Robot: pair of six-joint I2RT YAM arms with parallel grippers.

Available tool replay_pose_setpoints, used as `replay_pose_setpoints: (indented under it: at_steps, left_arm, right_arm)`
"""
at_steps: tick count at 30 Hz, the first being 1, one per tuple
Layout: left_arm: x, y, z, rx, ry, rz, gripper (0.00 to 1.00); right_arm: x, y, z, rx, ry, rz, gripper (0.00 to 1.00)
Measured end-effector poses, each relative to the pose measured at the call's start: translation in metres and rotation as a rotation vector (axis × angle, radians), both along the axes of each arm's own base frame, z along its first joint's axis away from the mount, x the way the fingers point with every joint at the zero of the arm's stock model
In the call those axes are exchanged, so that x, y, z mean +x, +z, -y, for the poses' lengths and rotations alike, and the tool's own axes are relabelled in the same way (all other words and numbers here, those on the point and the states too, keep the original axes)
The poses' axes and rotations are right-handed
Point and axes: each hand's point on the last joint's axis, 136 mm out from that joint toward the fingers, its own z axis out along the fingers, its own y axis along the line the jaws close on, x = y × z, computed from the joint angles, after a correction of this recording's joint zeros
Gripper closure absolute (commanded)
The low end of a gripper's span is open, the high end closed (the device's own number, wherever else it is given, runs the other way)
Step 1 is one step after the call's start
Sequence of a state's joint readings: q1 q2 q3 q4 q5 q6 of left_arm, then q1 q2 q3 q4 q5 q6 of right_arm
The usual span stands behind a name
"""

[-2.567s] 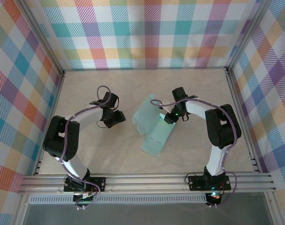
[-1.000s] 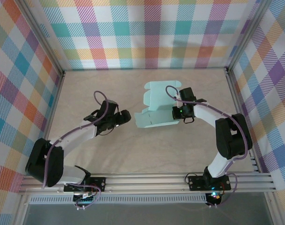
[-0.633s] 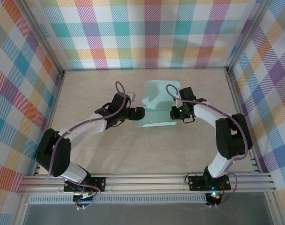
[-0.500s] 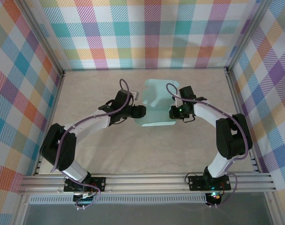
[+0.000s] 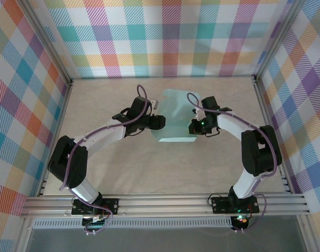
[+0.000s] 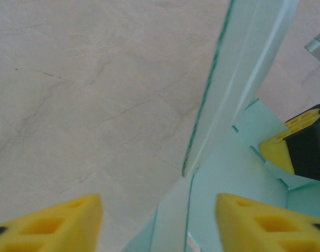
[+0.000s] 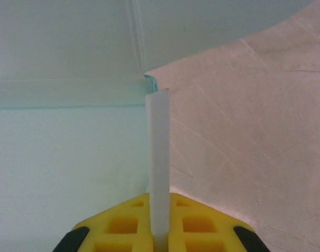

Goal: Fold the paper box

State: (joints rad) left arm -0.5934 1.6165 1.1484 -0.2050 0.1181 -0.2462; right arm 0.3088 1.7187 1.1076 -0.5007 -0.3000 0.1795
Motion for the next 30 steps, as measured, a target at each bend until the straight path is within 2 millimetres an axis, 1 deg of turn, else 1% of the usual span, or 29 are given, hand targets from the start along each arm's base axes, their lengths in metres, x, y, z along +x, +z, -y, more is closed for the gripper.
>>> replay_pose_setpoints:
  at_steps: [2,5,6,9,12,15,17,19,22,26,30]
  left_arm:
    - [-0.002,0.005,-0.005,0.013,0.01,0.01,0.3]
    - [-0.005,0.023,-0.01,0.009,0.016,0.042,0.28]
    - [-0.007,0.03,-0.011,0.008,0.013,0.048,0.28]
    - [-0.008,0.045,-0.009,-0.002,0.009,0.058,0.35]
    - [-0.012,0.052,-0.001,-0.02,0.008,0.044,0.38]
    - [-0.017,0.05,0.011,-0.023,-0.003,0.016,0.39]
    - [-0.02,0.041,0.016,-0.012,-0.004,-0.009,0.39]
    - [-0.021,0.029,0.016,0.007,0.006,-0.04,0.39]
    - [-0.021,0.018,0.012,0.032,0.029,-0.068,0.4]
    - [-0.02,0.018,0.012,0.025,0.044,-0.074,0.45]
    - [-0.022,0.018,0.017,-0.012,0.054,-0.101,0.49]
  right_arm:
    - [-0.001,-0.002,0.001,-0.007,-0.002,-0.008,1.0]
    - [-0.003,-0.004,0.003,-0.019,-0.005,-0.018,1.0]
    - [-0.003,-0.004,0.004,-0.024,-0.006,-0.017,1.0]
    - [-0.002,-0.004,0.005,-0.029,-0.008,-0.018,1.0]
    - [-0.001,-0.004,0.005,-0.032,-0.009,-0.018,1.0]
    - [-0.002,-0.003,0.005,-0.033,-0.009,-0.019,1.0]
    - [-0.002,-0.004,0.005,-0.033,-0.009,-0.022,1.0]
    - [-0.003,-0.004,0.005,-0.034,-0.009,-0.026,1.0]
    - [-0.003,-0.004,0.005,-0.035,-0.009,-0.028,1.0]
    - [-0.003,-0.004,0.005,-0.034,-0.009,-0.027,1.0]
    - [-0.003,-0.003,0.005,-0.033,-0.01,-0.026,1.0]
